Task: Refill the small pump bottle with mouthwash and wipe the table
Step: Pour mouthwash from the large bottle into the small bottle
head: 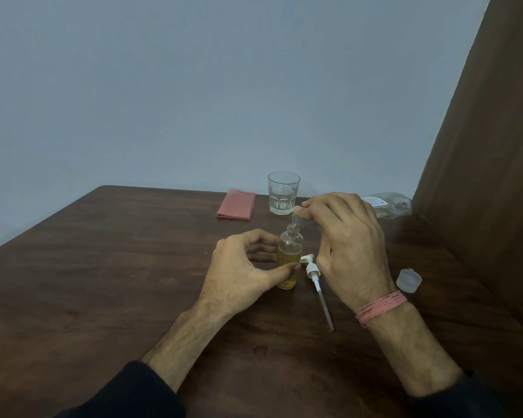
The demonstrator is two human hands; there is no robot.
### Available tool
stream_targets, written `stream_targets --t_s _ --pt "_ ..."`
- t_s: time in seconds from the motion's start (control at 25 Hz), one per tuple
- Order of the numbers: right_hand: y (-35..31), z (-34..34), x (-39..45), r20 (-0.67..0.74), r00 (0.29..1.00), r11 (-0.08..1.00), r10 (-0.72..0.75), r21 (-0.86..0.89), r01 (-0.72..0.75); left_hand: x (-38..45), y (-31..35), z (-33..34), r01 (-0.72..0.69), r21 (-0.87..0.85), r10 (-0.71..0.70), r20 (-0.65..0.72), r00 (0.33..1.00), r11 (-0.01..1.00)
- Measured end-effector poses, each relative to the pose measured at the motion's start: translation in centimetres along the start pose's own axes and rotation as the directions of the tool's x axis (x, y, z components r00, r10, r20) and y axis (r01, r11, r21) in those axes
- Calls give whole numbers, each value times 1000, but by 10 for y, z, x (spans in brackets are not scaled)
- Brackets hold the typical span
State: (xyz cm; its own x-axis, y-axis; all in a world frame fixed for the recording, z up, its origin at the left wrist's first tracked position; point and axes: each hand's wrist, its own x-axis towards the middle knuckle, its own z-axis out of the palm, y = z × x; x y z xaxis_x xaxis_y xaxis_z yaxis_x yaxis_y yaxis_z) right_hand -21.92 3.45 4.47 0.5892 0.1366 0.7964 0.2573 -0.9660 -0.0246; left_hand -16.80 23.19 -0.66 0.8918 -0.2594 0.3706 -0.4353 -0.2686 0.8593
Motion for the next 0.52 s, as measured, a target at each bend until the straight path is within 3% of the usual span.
stream_targets --t_s 0.52 --pt "1 0 0 -7 1000 1000 -9 -3 9 2 0 0 -8 2 8 4 1000 1000"
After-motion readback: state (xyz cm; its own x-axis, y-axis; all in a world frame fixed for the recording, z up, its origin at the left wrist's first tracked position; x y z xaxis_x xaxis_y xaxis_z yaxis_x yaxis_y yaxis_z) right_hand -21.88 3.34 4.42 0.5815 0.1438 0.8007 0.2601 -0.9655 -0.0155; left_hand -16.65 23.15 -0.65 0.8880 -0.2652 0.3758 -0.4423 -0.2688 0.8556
